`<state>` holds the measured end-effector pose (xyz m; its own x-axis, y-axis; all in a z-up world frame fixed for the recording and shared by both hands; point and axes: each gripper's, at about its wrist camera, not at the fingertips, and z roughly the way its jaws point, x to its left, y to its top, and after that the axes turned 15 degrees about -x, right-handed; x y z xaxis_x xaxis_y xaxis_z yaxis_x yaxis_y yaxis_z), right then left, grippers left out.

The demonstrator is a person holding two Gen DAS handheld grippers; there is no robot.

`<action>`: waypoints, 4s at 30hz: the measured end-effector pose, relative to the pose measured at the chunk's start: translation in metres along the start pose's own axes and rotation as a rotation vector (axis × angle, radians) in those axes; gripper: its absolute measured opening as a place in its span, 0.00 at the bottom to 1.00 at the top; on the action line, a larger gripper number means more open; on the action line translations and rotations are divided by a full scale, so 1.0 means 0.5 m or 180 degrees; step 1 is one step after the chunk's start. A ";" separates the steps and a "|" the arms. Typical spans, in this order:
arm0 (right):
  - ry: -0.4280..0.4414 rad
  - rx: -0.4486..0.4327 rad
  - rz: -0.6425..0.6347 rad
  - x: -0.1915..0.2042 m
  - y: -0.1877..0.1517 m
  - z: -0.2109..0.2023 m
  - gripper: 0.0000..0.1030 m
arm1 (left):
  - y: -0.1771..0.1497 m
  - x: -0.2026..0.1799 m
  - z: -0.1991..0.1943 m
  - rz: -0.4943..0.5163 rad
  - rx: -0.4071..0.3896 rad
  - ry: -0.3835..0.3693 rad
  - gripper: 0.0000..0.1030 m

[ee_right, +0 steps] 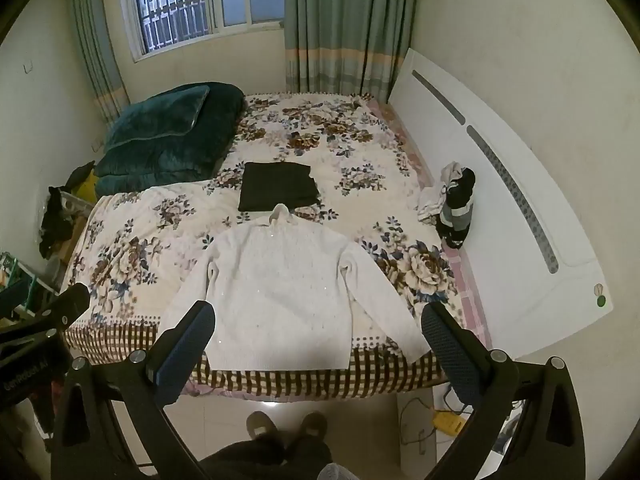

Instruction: Fold small clothes

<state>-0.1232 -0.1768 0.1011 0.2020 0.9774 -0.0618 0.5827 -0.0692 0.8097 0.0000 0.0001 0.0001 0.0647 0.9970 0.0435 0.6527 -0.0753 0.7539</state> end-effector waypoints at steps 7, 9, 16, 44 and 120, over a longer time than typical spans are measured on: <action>0.0006 0.0010 -0.0006 0.000 0.000 0.002 1.00 | 0.010 0.003 0.000 0.0002 -0.0007 -0.0013 1.00; 0.0002 0.0004 -0.0009 0.001 0.000 0.001 1.00 | 0.019 0.007 0.004 0.0006 -0.0002 -0.0008 1.00; -0.0009 0.0000 -0.0003 0.006 0.015 0.015 1.00 | 0.028 0.012 0.009 -0.0006 -0.0019 -0.0011 1.00; -0.0007 -0.0056 -0.0003 0.015 0.088 0.019 1.00 | 0.057 -0.007 0.011 -0.0010 -0.0058 -0.0004 1.00; -0.1482 0.1283 0.1728 -0.471 -0.409 0.678 1.00 | -0.197 -0.208 0.745 0.0592 0.0642 0.0342 1.00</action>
<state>-0.0232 -0.4603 -0.2478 0.7916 0.6104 -0.0293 0.5300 -0.6619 0.5301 0.2100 -0.1038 -0.3230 0.1242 0.9613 0.2460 0.7746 -0.2489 0.5814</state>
